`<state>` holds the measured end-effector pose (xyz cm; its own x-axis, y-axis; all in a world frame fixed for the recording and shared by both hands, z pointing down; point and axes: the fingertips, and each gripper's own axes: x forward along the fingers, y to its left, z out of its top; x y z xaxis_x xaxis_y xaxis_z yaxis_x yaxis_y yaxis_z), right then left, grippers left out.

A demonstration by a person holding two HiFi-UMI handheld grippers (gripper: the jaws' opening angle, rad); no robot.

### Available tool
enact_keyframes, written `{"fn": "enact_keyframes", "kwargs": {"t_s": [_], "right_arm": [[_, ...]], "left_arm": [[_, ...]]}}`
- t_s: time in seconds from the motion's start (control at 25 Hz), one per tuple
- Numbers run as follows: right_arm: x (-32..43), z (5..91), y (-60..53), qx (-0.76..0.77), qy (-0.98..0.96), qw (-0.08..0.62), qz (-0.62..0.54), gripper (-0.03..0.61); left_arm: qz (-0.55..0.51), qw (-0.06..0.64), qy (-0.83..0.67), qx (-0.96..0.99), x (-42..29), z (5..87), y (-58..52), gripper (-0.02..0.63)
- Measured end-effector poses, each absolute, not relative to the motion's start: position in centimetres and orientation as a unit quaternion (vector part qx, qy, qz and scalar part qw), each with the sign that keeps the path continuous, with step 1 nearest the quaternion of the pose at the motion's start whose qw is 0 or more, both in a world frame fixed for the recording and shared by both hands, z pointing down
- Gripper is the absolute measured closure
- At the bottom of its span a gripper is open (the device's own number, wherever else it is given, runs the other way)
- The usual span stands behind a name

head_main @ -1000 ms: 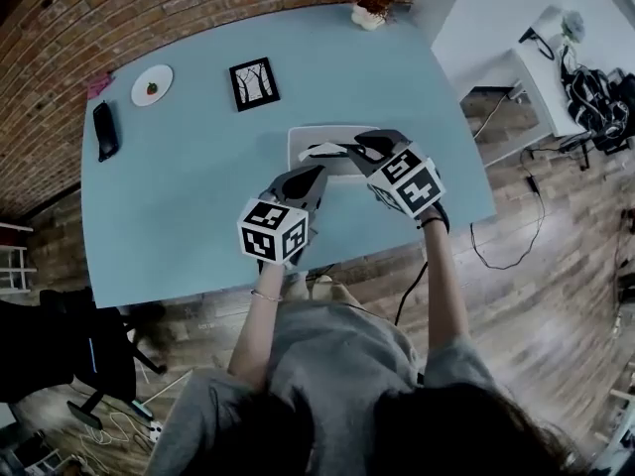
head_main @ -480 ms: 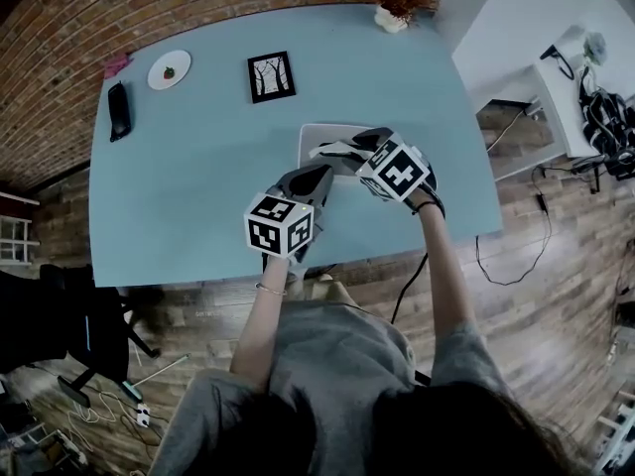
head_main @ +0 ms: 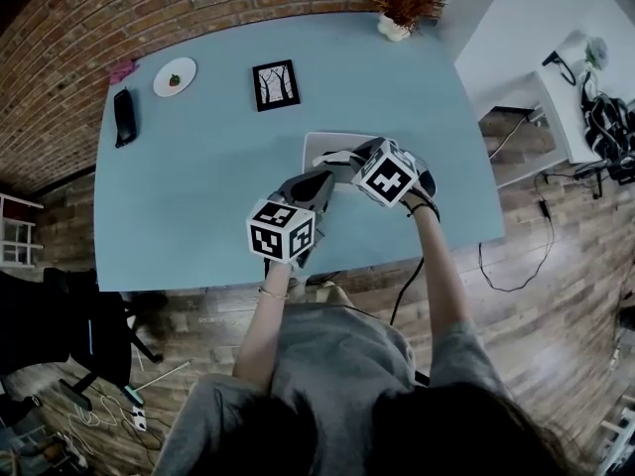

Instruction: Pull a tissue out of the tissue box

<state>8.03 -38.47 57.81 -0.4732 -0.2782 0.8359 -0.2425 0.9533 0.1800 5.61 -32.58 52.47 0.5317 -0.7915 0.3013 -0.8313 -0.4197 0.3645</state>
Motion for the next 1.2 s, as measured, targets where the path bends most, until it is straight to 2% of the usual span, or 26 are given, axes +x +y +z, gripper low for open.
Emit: {"fn": "enact_keyframes", "kwargs": {"t_s": [1.2], "right_arm": [[8.7,52.1,-36.8,0.210,-0.879,0.427,-0.029,0.577]], "left_arm": [[0.008,0.214,-0.486,0.848,3.2,49.6,-30.8,0.611]]}}
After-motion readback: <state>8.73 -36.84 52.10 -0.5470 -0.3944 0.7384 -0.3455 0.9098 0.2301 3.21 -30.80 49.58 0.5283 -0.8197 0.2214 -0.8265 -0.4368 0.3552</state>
